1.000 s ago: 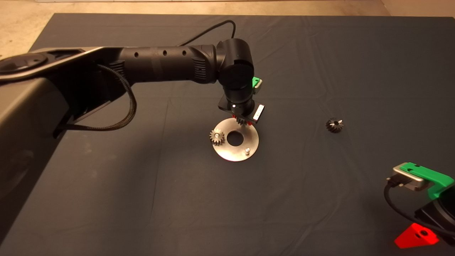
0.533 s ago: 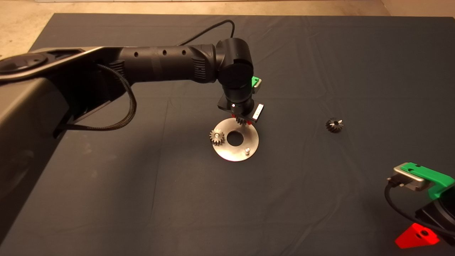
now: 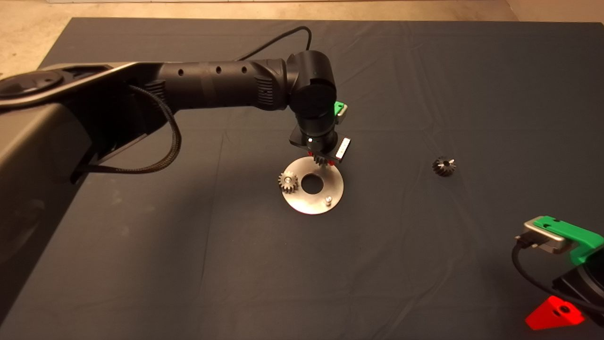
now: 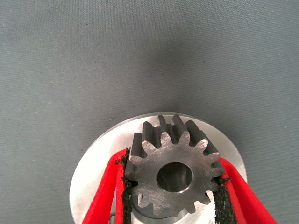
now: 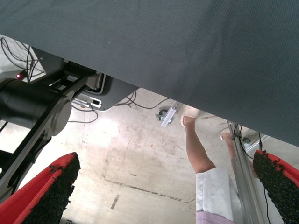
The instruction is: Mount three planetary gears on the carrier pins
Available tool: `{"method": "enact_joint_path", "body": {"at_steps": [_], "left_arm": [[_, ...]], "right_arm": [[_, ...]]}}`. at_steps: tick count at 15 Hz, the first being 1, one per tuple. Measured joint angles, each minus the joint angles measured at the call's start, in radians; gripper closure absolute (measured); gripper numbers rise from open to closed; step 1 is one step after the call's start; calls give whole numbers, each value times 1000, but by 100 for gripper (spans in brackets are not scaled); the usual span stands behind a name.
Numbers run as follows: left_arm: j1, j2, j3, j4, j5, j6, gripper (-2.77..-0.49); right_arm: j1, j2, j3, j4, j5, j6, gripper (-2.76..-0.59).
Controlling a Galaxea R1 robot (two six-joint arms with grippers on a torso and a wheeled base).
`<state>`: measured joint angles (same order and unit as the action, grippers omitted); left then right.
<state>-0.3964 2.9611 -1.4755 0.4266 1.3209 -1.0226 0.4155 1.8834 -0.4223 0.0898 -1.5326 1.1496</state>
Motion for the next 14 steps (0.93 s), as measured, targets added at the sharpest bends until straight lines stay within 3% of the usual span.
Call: {"method": "enact_joint_path", "body": {"at_steps": [14], "left_arm": [[0,0,0,-4,-10,-8,-86]], "right_arm": [[0,0,0,0,0,0,-275]]}}
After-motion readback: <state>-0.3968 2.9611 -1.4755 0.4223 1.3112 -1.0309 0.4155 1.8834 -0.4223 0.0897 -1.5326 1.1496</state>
